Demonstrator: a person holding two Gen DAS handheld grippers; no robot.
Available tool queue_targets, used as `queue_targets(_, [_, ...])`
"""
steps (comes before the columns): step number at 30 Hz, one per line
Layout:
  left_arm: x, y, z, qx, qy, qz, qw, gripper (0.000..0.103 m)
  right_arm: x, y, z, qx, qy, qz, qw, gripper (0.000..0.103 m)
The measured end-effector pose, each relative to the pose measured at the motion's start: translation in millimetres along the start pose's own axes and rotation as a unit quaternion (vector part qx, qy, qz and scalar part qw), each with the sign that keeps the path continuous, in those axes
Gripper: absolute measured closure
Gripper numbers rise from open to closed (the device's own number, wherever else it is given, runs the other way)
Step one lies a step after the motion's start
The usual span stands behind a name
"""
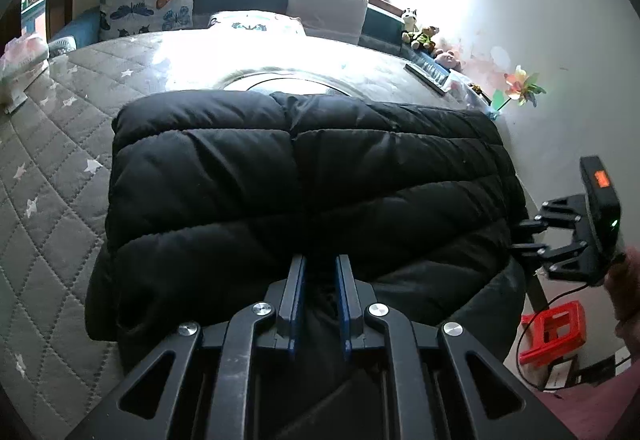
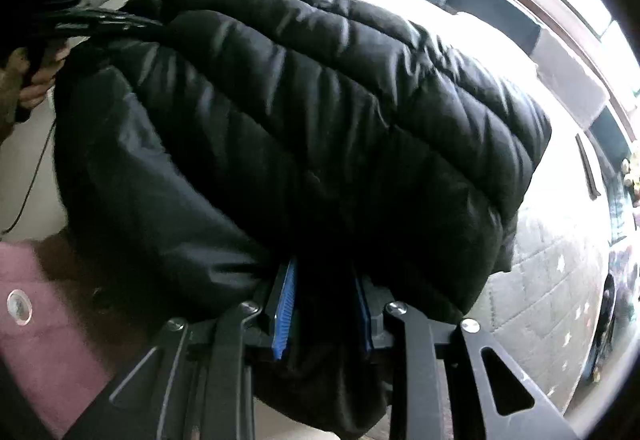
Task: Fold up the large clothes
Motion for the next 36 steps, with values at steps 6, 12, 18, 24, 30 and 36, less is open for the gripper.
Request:
queue_targets(6, [15.7,-17.2,10.8,-0.012,0.022,0.040,0.9989,0.086,15.6,-44.1,38.6,0.043,0.009,-0.004,0.999,0.074])
queue_targets(12, [24.7,-43.4,28.8,0.008,0.031,0.056,0.9979,0.086,42.4,-37.6,88.0,0.063,0.021,-0.033,0.997,0.073])
queue_targets(18, [15.5,-57.7,50.6,0.021,0.031,0.091,0.9951,0.085,51.1,-4.5,102.6,0.045,0.050,-0.020,0.998,0.073])
queue_targets(24, [-12.8,-38.3,52.6,-0.002,0.015,0.105,0.9944,0.085,59.4,7.1,98.5,0.030,0.065,-0.005,0.997,0.072])
queue_targets(30, [-32.5,-22.5,43.2,-0.003,-0.023,0.066,0.9976,0.085,56.7,23.2,93.2,0.013,0.058,-0.019,0.998,0.072])
queue_targets(36, [-38.9,-10.9,33.8,0.006,-0.034,0.056,0.9978,0.085,57.4,26.0,88.3,0.022,0.063,-0.016,0.998,0.071])
Point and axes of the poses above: each gripper's, at about its wrist camera, not at the fingertips, and y roughly the way its jaws point, x to its right, z to its top, the point moved 4 cm from there along y, roughly the way its jaws point, and after that the axes turned 5 degrees about y, right-handed, at the moved point
